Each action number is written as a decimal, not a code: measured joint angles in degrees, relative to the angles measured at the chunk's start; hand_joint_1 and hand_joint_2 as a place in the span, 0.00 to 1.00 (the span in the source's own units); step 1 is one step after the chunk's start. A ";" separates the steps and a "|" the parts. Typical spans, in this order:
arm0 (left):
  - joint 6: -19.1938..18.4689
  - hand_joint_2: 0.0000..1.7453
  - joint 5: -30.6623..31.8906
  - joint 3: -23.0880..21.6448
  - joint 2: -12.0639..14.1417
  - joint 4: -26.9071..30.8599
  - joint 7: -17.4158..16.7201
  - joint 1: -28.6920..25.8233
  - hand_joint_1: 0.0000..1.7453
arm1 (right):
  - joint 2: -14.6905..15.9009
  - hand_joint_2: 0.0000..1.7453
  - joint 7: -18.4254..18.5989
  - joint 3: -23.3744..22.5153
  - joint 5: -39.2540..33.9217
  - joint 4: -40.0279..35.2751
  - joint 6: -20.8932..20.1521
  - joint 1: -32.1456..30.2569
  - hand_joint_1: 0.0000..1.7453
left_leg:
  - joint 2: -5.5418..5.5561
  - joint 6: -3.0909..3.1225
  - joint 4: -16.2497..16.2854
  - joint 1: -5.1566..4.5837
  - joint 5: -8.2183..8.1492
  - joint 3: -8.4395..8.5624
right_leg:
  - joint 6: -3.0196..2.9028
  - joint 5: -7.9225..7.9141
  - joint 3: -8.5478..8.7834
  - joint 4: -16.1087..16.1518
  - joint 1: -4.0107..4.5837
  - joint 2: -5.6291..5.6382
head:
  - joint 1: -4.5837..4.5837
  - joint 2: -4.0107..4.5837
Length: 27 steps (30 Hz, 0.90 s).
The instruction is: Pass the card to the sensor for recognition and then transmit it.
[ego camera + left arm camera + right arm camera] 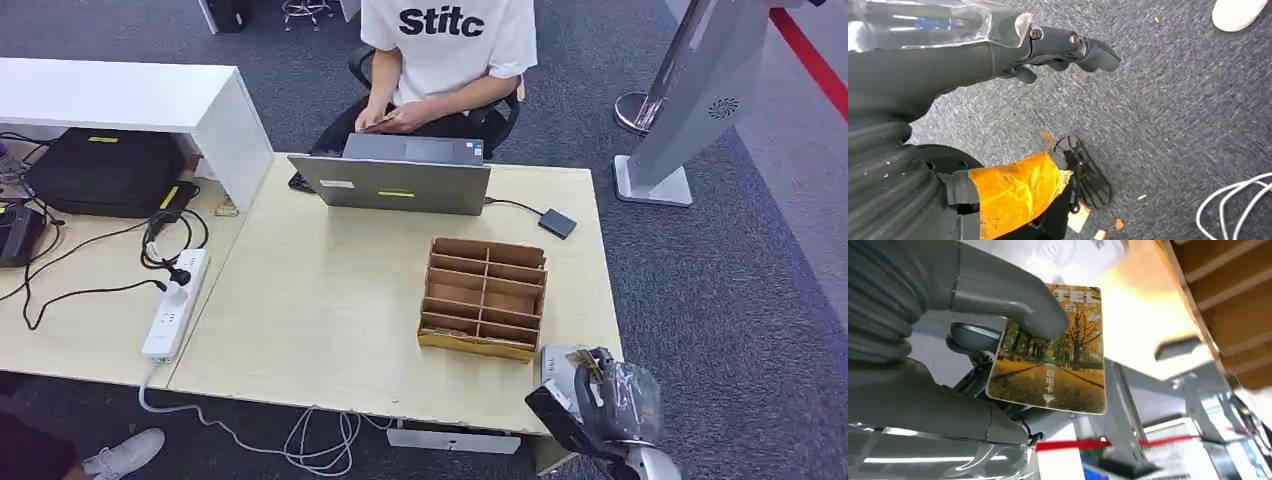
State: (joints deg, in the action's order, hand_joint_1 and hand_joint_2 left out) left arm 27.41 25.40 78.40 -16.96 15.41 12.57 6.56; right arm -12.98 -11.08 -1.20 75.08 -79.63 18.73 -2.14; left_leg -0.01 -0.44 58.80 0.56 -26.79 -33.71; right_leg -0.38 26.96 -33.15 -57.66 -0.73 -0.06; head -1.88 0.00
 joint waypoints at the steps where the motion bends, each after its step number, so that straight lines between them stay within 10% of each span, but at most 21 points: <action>1: 0.00 1.00 0.17 -0.37 0.00 0.00 -0.09 0.03 0.00 | 0.00 1.00 0.15 0.44 0.13 -1.38 0.02 0.00 1.00 | 0.00 0.00 0.00 0.00 0.00 0.00 | 0.00 0.00 0.00 0.00 0.00 0.00 | 0.00 0.00; 15: 1.66 1.00 0.72 -3.06 0.00 -0.59 -0.85 0.25 0.00 | 0.00 1.00 0.66 6.14 0.39 -15.34 -1.36 0.86 1.00 | -0.02 0.00 0.00 0.00 0.00 -0.04 | -0.01 -0.04 0.01 -0.01 0.00 0.02 | 0.02 0.00; 27: -1.62 1.00 1.66 -5.86 0.28 -0.46 -3.65 0.51 0.00 | -0.61 1.00 8.87 13.57 -1.07 -7.38 -17.33 26.76 1.00 | 0.05 -0.02 -0.01 0.02 0.35 -0.09 | -0.04 -0.25 -0.04 -0.07 0.02 -0.04 | 0.04 0.00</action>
State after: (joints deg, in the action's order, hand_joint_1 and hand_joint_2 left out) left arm 25.79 27.06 72.54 -16.68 14.95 8.92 7.06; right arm -13.59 -2.21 12.37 74.01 -87.01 1.40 24.61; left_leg 0.04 -0.45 58.79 0.59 -26.44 -33.81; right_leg -0.42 26.71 -33.19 -57.73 -0.71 -0.11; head -1.84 0.00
